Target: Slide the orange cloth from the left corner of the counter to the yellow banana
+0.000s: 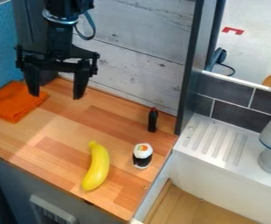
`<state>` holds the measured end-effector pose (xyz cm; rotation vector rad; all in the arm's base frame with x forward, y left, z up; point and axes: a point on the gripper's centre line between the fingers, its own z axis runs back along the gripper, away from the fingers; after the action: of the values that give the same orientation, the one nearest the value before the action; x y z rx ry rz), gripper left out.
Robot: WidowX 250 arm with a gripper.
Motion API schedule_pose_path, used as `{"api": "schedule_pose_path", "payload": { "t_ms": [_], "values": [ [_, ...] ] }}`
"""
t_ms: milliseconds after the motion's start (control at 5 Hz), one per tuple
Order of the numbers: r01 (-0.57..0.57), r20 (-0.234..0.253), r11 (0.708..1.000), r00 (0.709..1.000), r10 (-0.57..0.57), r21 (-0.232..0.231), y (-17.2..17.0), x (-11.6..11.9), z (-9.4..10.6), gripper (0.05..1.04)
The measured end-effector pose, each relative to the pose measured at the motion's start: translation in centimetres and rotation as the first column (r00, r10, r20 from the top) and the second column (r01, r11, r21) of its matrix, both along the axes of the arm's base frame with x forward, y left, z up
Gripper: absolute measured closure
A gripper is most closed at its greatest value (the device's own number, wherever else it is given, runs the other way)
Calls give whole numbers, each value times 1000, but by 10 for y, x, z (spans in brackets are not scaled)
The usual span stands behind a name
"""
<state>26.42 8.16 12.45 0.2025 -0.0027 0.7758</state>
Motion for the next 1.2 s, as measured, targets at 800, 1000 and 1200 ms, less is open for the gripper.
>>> {"api": "schedule_pose_path", "payload": {
  "t_ms": [800,1000,1200],
  "values": [
    [-145,-47,989,989,144,-37,62,22,-48,81],
    [-210,4,975,978,211,-78,93,42,-64,80],
    [-265,41,960,962,269,-87,126,29,-63,80]
  ]
}}
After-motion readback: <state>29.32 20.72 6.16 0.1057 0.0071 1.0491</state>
